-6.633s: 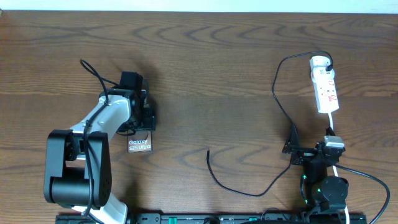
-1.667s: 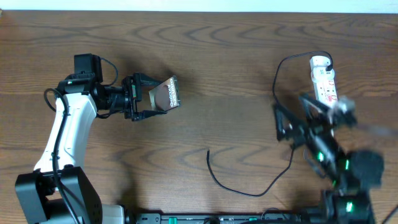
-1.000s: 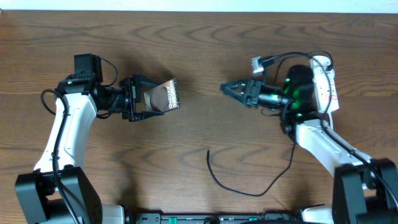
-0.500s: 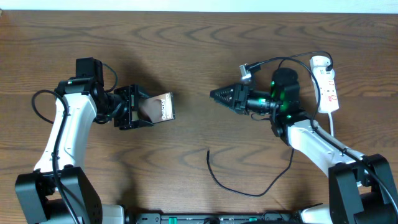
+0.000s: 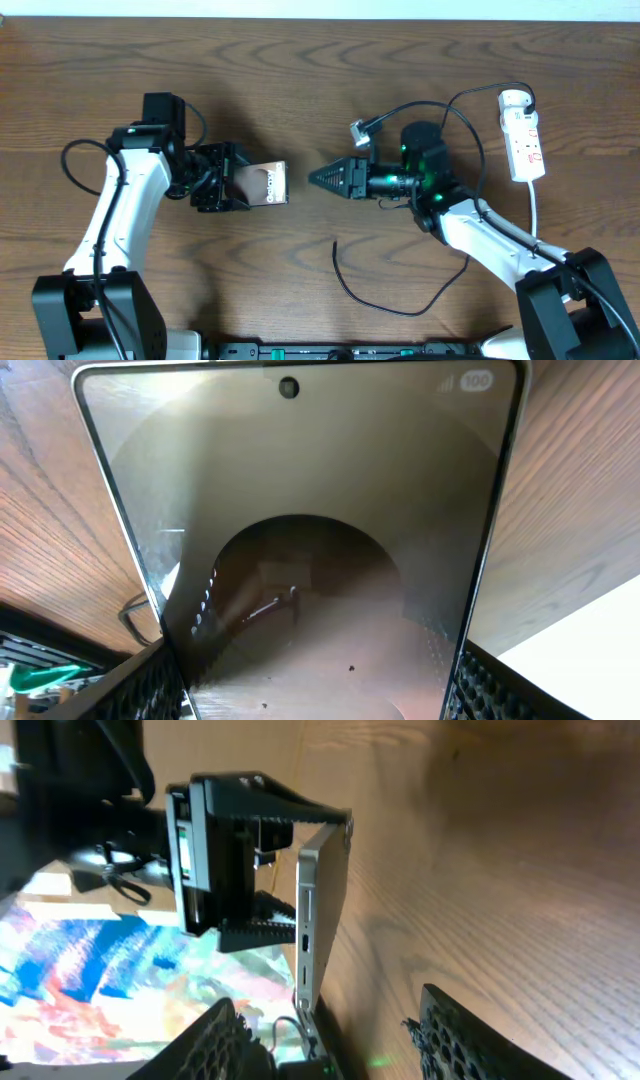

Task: Plug charger to phone and switch on socket
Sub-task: 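Grasp the phone's bottom edge with the right gripper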

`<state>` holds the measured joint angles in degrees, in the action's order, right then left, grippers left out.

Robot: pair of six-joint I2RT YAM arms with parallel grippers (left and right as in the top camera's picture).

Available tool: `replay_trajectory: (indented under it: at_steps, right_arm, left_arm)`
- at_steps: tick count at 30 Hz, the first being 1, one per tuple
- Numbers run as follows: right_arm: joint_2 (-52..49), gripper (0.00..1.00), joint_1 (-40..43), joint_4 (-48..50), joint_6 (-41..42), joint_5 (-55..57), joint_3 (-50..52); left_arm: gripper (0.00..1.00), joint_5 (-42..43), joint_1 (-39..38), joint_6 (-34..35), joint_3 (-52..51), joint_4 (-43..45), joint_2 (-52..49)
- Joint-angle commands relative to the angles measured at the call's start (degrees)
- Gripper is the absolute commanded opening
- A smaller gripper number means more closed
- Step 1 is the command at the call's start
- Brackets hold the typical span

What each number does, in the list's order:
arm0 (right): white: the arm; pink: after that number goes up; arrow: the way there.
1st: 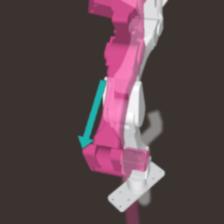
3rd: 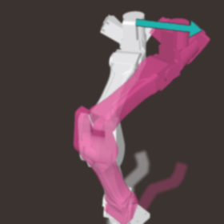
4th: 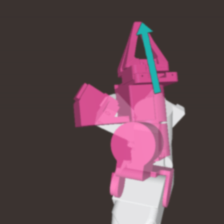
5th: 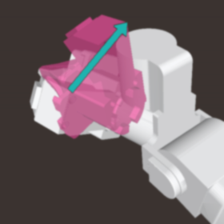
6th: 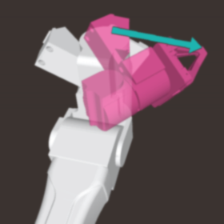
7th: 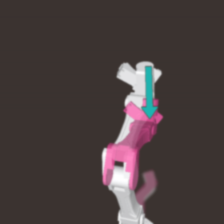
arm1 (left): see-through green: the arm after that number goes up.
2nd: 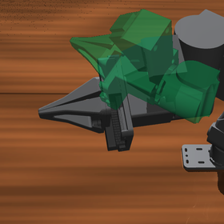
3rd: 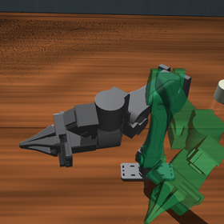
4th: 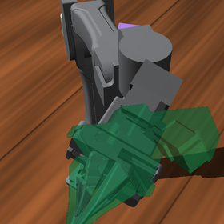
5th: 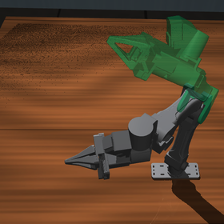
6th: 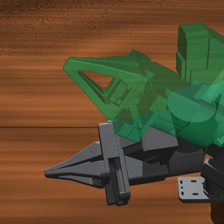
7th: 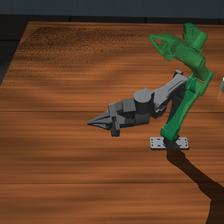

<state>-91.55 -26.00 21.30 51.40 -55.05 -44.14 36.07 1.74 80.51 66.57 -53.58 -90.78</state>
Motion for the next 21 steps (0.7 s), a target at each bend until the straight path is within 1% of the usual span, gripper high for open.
replay_trajectory:
  at_steps: [1, 9, 16, 21]
  right_arm:
    - [0.2, 0.53, -1.4, -0.3, -2.5, 1.2, -0.4]
    - [0.2, 0.53, -3.2, -1.4, -3.3, 1.9, -0.4]
    - [0.2, 0.52, -4.9, -3.1, -3.9, 3.8, -0.4]
    - [0.2, 0.5, -6.1, -4.4, -4.1, 5.4, -0.4]
  left_arm:
    - [0.07, 0.0, -0.9, -0.8, 0.6, -0.2, -0.2]
    - [0.07, -1.2, -3.8, -0.7, 0.6, -0.2, -0.2]
    - [0.07, -1.9, -6.8, 1.7, 0.6, 0.2, -0.2]
    - [0.07, -2.7, -8.2, 2.3, 0.6, 0.5, -0.2]
